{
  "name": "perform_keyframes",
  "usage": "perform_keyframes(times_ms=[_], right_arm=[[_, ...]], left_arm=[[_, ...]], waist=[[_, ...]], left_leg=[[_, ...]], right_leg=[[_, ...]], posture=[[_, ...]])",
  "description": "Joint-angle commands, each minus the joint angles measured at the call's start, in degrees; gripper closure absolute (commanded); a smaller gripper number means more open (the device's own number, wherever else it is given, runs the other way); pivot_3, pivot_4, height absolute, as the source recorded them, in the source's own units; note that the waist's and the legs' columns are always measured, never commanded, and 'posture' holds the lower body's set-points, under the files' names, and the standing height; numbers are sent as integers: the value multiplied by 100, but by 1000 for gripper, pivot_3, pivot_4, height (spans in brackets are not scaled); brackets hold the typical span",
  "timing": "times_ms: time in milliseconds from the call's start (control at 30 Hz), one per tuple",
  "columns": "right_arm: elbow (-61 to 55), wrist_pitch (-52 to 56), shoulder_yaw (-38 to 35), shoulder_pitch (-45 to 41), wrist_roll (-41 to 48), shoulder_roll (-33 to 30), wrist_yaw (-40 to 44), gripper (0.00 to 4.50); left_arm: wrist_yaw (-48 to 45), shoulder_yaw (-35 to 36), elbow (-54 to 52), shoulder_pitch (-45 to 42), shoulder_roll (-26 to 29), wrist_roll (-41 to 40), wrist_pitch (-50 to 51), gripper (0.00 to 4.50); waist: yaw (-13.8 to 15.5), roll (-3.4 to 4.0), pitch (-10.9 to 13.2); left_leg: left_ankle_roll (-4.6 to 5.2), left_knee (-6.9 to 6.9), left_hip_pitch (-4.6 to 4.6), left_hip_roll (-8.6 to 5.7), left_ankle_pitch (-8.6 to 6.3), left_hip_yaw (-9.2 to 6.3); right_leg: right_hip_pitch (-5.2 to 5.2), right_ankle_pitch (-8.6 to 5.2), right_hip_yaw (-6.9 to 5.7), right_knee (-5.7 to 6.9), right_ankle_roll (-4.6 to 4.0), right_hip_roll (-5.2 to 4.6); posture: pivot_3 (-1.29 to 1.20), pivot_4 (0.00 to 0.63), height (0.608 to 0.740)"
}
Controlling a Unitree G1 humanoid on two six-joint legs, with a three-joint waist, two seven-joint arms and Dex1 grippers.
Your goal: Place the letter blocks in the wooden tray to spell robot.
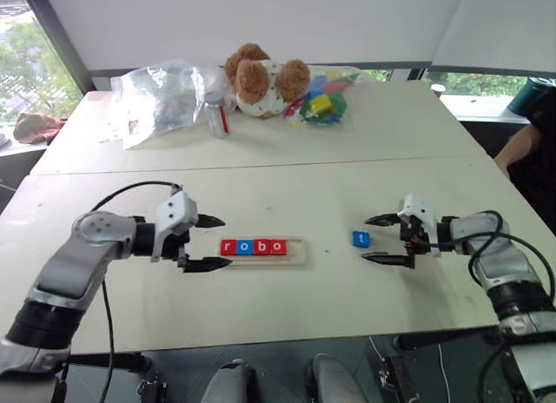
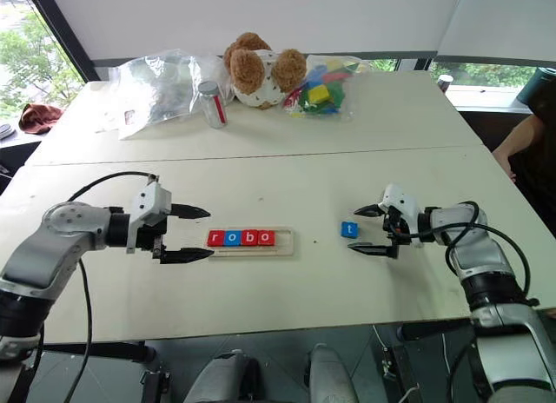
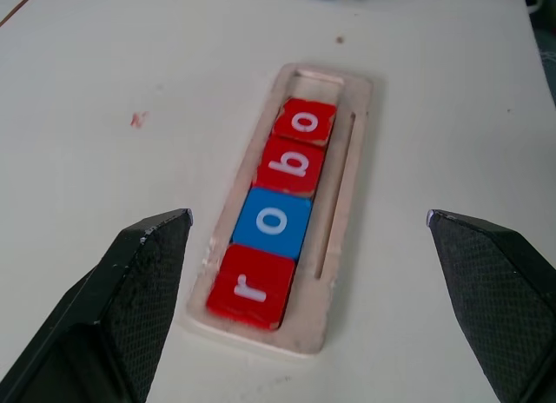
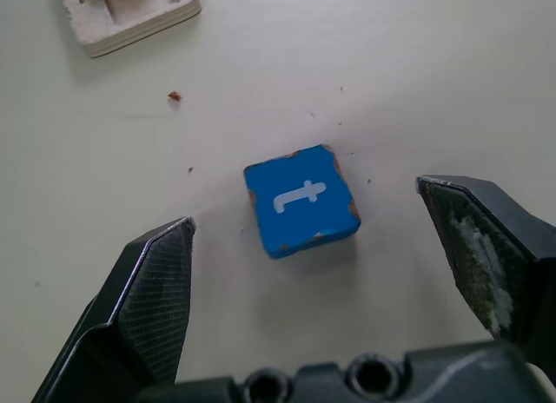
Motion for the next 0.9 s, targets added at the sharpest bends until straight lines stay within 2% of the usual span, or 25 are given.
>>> perform_keyframes(times_ms=[33,133,233,367,467,667,900], right_arm=[[477,-337,27,-264,-64,114,171,40],[704,-453,40,-361,-78,180,301,40],[789,-516,13,-412,-26,240,440,1331],[696,-510,12,-416,-31,267,474,3332],[223,-137,43,-401,-4,262,402,3331],[-2438,1811,357,-114,516,594,197,3331],[-3058,2259,875,-18,146,818,-342,3331]], left_arm=[[73,293,-258,89,135,-127,84,0],[111,351,-344,194,163,-124,117,0],[130,388,-397,271,190,-134,136,0],[138,354,-385,282,196,-121,127,0],[102,337,-293,270,218,-100,70,0],[16,259,130,98,253,60,-126,0],[34,183,386,-35,169,162,-246,0]], waist=[[16,0,0],[22,0,0],[11,0,0],[10,1,-1],[9,2,-1],[-3,7,-1],[53,5,-1]], left_leg=[[-1,1,-1,-1,0,0],[-4,9,-1,-5,2,0],[-5,10,0,-7,1,1],[-8,4,0,-5,2,-3],[-9,4,0,-5,2,-2],[-10,-2,-2,-3,2,-3],[-9,8,-13,-20,2,-5]], right_leg=[[0,0,0,-1,0,-2],[6,1,1,-2,-1,-11],[8,1,3,-2,-1,-15],[4,1,2,-1,-2,-14],[3,1,3,-1,-2,-15],[-10,1,4,6,-2,-14],[-7,2,0,-2,-2,-29]], posture=[[0,150,740],[0,150,740],[0,150,740],[0,150,740],[0,150,740],[0,150,740],[0,150,740]])
